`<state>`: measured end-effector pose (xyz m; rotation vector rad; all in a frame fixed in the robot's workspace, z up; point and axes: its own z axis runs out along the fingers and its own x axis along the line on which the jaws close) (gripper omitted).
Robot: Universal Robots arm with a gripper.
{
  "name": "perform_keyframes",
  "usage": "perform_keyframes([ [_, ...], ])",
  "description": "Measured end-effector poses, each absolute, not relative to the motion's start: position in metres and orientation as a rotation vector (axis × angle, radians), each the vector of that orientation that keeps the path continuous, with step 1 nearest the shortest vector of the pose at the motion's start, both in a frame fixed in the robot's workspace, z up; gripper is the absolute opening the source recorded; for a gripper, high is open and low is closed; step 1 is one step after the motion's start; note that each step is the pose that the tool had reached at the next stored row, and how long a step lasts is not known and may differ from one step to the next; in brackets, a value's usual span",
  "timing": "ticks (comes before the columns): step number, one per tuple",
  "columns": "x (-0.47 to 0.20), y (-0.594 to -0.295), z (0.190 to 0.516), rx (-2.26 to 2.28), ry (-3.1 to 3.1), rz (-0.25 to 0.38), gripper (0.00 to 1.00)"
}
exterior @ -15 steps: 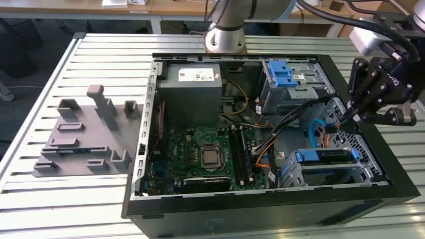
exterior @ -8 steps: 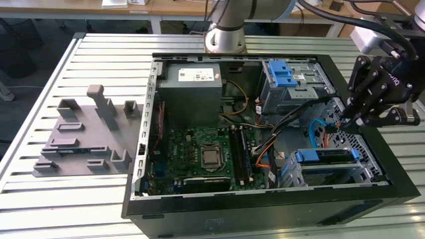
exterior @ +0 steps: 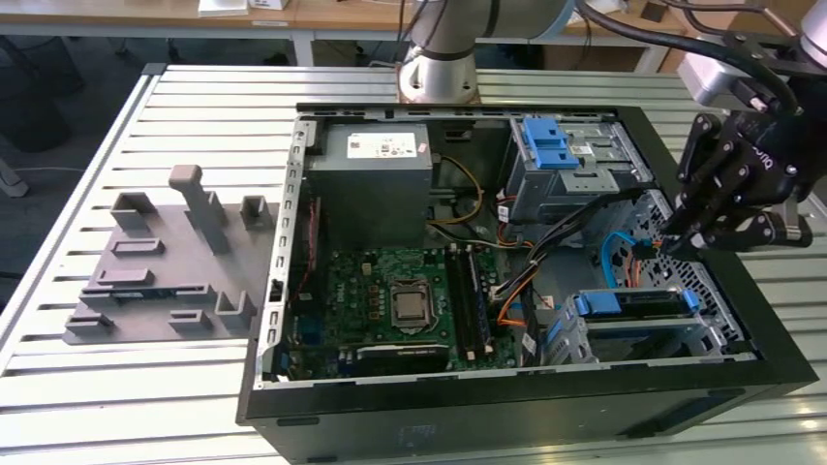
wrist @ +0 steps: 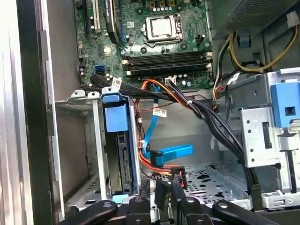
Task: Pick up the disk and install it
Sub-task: 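Insert the first disk wire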
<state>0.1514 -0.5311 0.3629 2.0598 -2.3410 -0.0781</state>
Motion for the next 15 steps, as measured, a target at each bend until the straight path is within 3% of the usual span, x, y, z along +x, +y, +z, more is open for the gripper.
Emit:
perform_keyframes([
  [15,0.1525,-0.5245,0.3533,1.953,-2.403,-0.033,0.31],
])
